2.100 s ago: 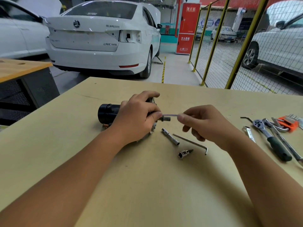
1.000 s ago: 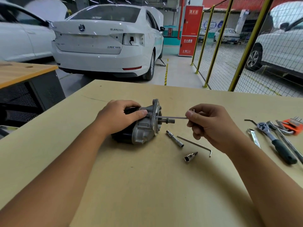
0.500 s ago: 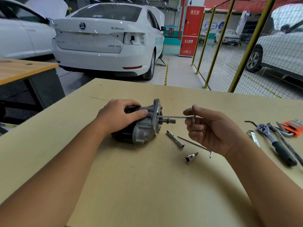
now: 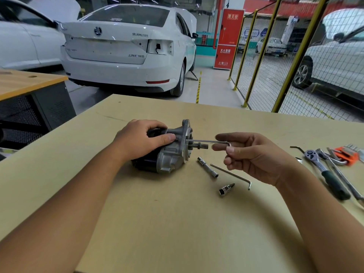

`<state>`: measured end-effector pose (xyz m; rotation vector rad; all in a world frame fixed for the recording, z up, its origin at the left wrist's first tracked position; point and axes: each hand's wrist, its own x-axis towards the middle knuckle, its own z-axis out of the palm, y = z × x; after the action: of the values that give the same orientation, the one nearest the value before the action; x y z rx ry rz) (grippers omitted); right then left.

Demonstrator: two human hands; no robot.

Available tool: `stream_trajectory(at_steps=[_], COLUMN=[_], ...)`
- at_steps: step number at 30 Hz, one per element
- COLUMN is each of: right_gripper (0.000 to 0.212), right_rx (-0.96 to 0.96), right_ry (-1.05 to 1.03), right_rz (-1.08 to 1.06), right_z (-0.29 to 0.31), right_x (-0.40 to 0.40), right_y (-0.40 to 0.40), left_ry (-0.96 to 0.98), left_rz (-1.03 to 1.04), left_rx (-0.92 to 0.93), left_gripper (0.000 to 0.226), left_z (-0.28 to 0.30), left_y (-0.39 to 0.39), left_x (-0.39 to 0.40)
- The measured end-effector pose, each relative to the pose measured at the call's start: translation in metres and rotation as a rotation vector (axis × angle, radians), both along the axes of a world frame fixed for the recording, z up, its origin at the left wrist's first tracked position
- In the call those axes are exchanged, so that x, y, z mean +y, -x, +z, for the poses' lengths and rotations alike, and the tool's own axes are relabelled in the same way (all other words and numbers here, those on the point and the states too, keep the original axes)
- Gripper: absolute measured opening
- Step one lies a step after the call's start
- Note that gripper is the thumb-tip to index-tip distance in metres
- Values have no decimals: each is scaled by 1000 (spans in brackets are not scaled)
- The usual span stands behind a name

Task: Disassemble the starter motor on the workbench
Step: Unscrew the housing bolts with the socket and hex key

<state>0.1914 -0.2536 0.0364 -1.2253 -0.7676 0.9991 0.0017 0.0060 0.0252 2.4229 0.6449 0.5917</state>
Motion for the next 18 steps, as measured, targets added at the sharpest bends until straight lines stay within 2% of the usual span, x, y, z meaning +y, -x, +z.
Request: stream_trajectory(at_steps=[4, 7, 10, 13, 16, 18], right_gripper=[41, 43, 55, 49, 23, 15], right_rx=[-171, -424, -653, -675, -625, -614], right_ry=[5, 11, 23, 57, 67, 71], right_rz=[-4, -17, -76, -18, -29, -45], right_z=[0, 2, 1, -5, -7, -5], right_x=[-1, -2, 3, 10, 14, 15], right_y=[0, -1, 3, 14, 21, 24], left_ry=[4, 5, 4, 4, 6, 11], left_rz=[-1, 4, 6, 8, 10, 12], left_rx=[-1, -2, -6, -3, 0, 0], left_gripper=[72, 72, 70, 73, 73, 73], left_z=[0, 0, 0, 0, 1, 1], left_y=[0, 0, 0, 1, 1, 1], left_x=[0, 0, -1, -2, -2, -2])
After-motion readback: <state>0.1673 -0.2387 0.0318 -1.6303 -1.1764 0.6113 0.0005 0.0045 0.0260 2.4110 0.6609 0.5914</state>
